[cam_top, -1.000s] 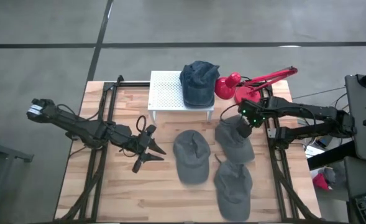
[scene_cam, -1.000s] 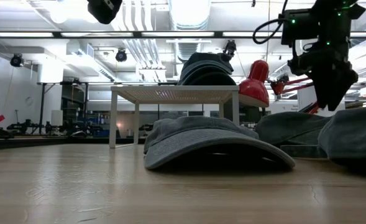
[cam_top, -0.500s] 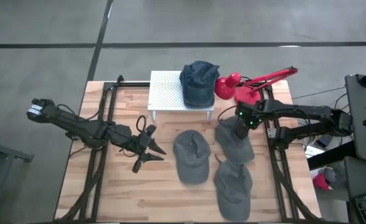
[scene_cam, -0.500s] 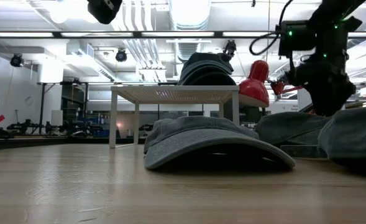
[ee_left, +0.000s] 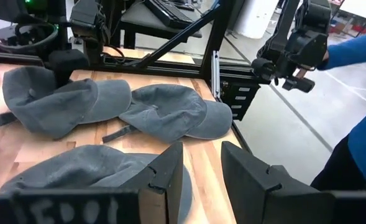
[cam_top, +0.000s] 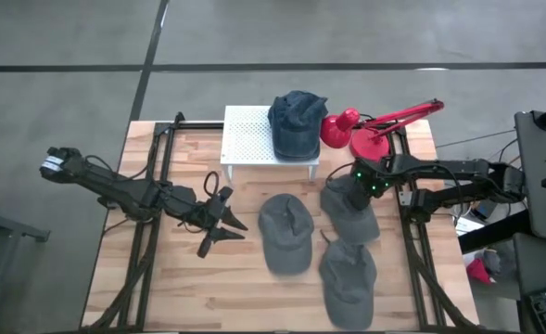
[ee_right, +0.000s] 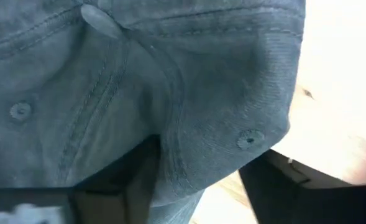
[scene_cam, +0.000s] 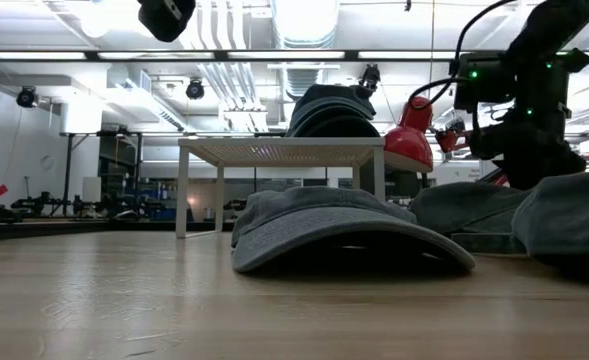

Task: Pick & Place hat
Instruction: Put the top right gray cap on the shelf

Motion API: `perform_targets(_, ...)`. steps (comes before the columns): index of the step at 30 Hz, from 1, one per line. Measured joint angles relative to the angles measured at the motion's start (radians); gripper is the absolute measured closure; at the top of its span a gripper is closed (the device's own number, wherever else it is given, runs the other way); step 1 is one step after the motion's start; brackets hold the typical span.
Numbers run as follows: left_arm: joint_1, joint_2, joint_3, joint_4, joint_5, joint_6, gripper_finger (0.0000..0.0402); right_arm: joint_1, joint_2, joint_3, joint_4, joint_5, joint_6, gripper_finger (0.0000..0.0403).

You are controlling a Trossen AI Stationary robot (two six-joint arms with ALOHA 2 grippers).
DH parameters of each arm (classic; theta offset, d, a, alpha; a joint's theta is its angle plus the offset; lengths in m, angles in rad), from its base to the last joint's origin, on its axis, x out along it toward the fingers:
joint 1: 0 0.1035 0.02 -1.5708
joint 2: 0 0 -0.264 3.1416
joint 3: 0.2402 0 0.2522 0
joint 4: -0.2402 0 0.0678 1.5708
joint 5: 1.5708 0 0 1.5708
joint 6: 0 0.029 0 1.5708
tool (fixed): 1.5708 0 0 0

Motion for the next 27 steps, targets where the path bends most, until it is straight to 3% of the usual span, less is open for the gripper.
perform_targets(10, 0.0, 0.0, 0.0, 0.0, 0.0, -0.025, 0.0289, 0.0, -0.001, -0.008, 0.004, -0.012, -0.022, 0.0381)
perform_targets(19, 0.0, 0.0, 0.0, 0.0, 0.0, -0.025, 0.0289, 0.0, -0.057, 0.018, 0.001, -0.086, -0.018, 0.0394)
perform_targets(27, 0.0, 0.0, 0.0, 0.011, 0.0, -0.027, 0.0289, 0.0, -0.161, 0.174, -0.115, -0.103, -0.011, 0.0394)
